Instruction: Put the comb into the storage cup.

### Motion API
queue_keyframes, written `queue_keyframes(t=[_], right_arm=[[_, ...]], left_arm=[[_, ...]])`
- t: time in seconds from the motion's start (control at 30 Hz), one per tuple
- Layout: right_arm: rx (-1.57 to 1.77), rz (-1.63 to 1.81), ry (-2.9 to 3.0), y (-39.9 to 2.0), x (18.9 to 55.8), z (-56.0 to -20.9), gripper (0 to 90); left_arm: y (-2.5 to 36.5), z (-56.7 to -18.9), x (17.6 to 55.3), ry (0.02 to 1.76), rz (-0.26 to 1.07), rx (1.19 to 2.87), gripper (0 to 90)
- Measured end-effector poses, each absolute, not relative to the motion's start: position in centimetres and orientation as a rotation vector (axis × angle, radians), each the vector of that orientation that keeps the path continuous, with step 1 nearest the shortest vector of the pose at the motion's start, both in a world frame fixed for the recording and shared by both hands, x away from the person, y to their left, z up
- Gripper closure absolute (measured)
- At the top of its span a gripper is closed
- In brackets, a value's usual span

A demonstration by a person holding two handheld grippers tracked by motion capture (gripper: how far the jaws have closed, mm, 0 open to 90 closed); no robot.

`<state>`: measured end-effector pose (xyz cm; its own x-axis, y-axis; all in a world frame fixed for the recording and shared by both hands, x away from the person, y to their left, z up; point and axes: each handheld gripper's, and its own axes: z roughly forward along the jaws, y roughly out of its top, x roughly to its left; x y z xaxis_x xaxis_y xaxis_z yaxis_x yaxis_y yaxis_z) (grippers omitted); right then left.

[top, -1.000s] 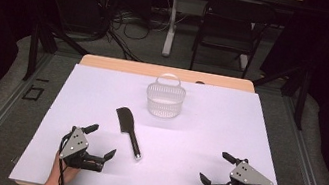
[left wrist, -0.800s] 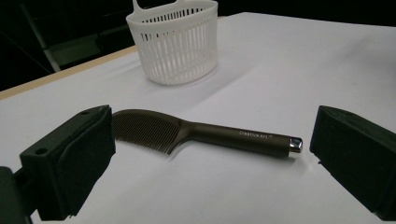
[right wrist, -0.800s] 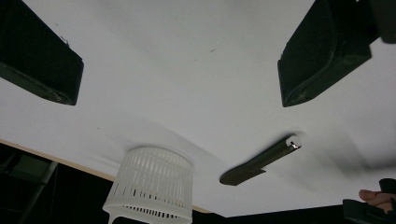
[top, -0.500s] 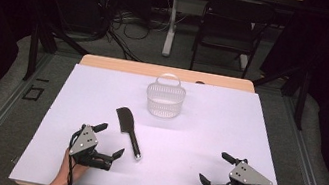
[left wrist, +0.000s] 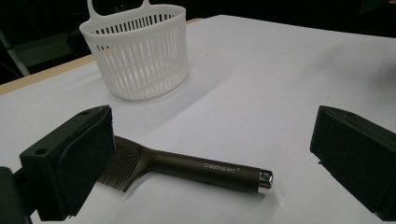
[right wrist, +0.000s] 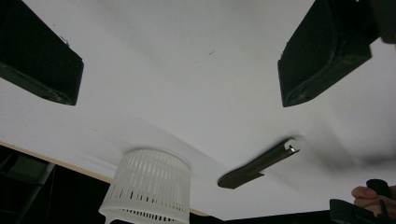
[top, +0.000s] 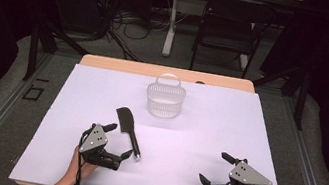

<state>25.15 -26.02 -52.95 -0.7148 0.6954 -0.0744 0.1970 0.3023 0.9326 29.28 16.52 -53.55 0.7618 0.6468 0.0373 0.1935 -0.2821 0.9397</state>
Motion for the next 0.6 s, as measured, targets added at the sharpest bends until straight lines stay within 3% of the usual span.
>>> queue_keyframes(t=[0.6], right_arm=[[0.801, 1.395, 2.099, -26.2, 25.3, -53.0, 0.0]], left_arm=[[15.0, -53.4, 30.3, 0.649, 0.465, 1.871, 0.2]])
